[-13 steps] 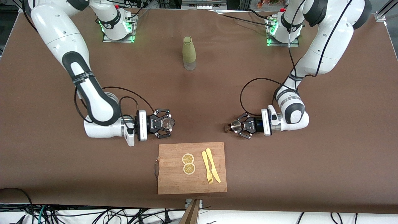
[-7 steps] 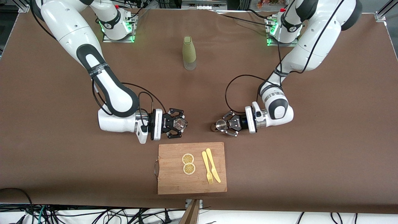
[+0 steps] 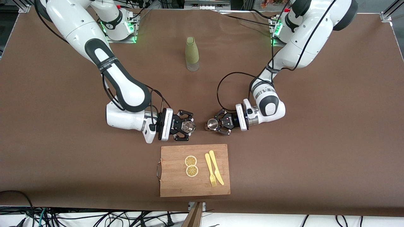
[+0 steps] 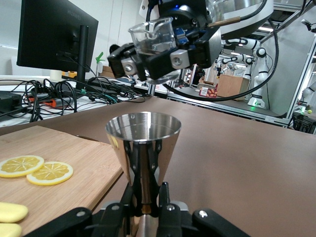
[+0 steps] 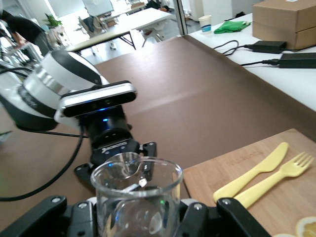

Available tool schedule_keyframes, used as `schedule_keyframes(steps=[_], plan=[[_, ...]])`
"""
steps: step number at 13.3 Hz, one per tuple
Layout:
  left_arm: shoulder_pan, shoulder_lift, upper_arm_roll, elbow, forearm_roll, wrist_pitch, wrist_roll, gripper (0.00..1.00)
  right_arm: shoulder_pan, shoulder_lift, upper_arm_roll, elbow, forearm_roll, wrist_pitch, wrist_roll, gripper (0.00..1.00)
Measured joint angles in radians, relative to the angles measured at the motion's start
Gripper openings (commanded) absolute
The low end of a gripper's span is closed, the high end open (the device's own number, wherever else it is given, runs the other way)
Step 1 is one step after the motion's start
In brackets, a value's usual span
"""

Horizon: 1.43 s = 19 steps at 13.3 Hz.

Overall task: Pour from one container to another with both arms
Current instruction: 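Bring the glass above the steel cup held by the left gripper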

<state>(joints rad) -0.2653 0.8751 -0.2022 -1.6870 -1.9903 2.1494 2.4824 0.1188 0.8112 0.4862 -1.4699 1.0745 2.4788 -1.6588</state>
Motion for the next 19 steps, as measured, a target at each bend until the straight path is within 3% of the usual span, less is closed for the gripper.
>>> schedule_keyframes(steps=[11,19], plan=[[-0.05,0.001,0.0,0.066,-0.038,0.124,0.001,0.0,0.057,-0.019,0.001,-0.015,-0.093,0.204,0.001,0.0],[-0.068,0.004,0.0,0.09,-0.071,0.171,0.006,0.0,0.078,-0.069,0.0,-0.109,-0.114,0.286,0.001,0.0]])
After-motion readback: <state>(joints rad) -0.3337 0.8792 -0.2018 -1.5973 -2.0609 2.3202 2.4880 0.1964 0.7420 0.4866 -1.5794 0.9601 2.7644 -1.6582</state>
